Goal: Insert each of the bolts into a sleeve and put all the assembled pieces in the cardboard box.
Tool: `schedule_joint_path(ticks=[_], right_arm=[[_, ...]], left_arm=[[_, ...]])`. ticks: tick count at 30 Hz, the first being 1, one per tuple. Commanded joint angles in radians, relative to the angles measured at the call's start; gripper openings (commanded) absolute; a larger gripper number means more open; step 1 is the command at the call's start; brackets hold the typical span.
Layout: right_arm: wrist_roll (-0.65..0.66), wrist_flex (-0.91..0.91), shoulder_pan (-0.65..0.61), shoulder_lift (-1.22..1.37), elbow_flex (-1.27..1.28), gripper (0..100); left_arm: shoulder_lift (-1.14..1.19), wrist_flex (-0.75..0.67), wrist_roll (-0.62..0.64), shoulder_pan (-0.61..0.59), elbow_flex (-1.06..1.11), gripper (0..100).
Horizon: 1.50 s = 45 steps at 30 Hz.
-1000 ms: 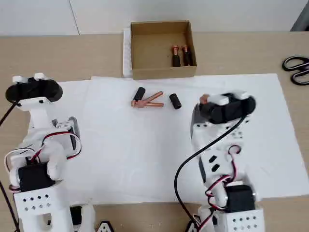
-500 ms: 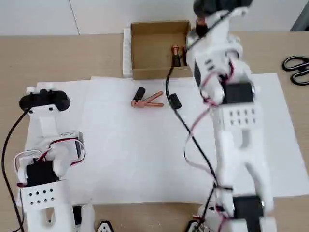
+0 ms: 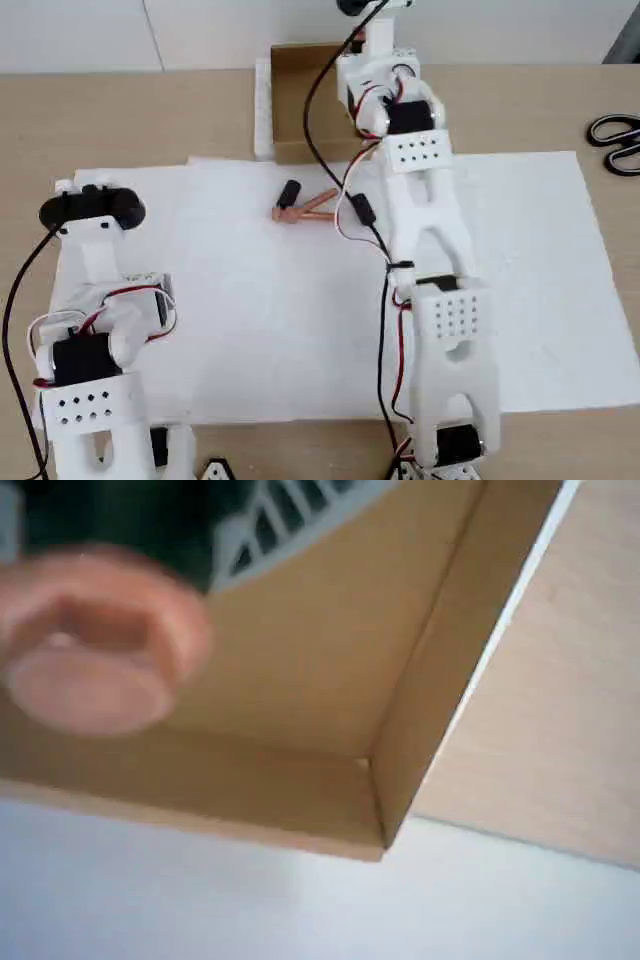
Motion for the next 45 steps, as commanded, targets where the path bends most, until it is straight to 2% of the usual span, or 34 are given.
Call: schedule_joint_path(ticks=[1,7,13,20,26,41,45], right_arm=[[0.006,-0.002,-0.004,0.117,-0.241,0.4],[0.008,0.005,-0.002,0.311,-0.405,0.4],[0.008,0.005,-0.005,0.389,-0.434,0.6],[0.008,0.001,-0.005,0.409,-0.43,1.2],[0.009,0.007,-0.025,0.41,-0.427,11.6],[0.012,0.007,-0.041,0.398,-0.44,12.0],[0.012,0.15,-0.042,0.329,-0.543,11.9]], left_arm=[[-0.014,-0.009,-0.002,0.0,0.001,12],[-0.014,-0.011,-0.002,-0.003,0.01,12],[-0.014,-0.012,0.0,-0.002,0.015,12],[-0.014,-0.012,0.0,0.0,0.015,12],[-0.014,-0.012,0.0,0.0,0.015,12],[-0.014,-0.011,0.0,0.0,0.015,12],[-0.014,-0.012,0.0,0.0,0.015,12]])
